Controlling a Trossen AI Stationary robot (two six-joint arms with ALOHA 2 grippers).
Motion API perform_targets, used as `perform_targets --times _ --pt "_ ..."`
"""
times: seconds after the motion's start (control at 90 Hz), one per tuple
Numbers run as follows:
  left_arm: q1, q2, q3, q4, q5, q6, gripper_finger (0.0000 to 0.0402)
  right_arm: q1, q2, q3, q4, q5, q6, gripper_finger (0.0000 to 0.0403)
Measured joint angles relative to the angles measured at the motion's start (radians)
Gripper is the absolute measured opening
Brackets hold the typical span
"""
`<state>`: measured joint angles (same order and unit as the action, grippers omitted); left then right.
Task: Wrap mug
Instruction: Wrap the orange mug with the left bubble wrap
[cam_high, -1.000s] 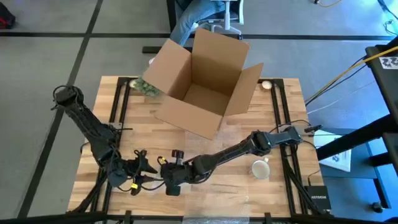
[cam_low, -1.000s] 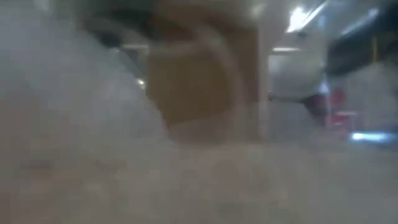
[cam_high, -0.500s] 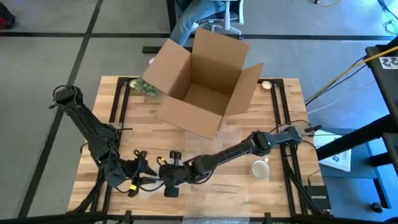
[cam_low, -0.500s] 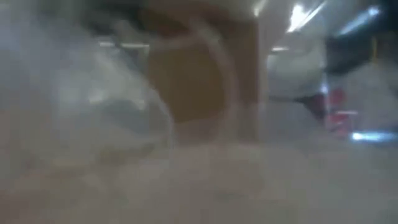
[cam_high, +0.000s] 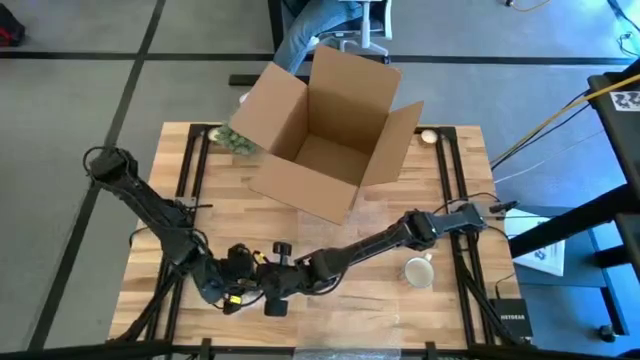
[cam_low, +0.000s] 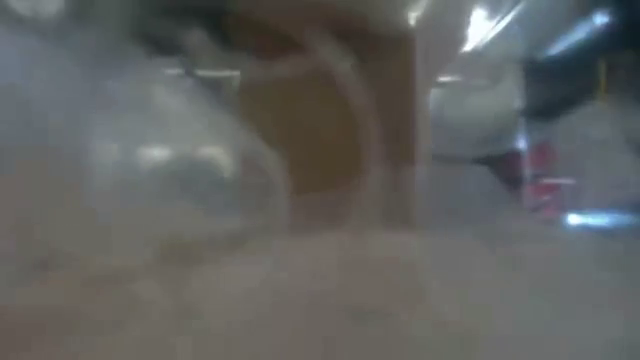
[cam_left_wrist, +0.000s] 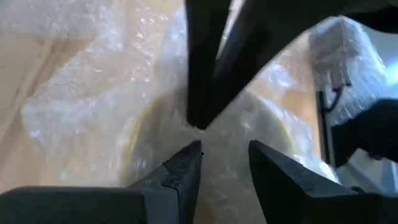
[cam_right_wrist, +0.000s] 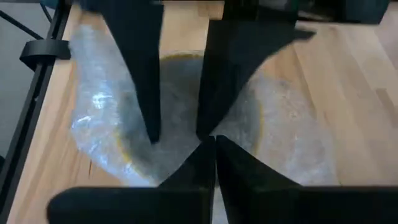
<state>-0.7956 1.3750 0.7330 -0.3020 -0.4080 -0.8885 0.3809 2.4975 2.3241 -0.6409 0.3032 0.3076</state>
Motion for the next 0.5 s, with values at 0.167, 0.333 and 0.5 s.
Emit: perform_targets --times 0.167,0.333,0.5 --pt "0.013 0.021 0.000 0.005 0.005 -0.020 0.0120 0.000 -0.033 0.000 -0.021 -0.010 0.000 0.0001" --pt "0.013 0.024 0.005 0.007 0.005 -0.001 0.0120 0.000 -0.057 0.002 0.010 -0.054 0.000 0.0001" --pt "0.013 0.024 0.005 0.010 -0.017 -0.006 0.0120 -0.001 -0.021 0.003 0.077 -0.095 0.003 0.0001"
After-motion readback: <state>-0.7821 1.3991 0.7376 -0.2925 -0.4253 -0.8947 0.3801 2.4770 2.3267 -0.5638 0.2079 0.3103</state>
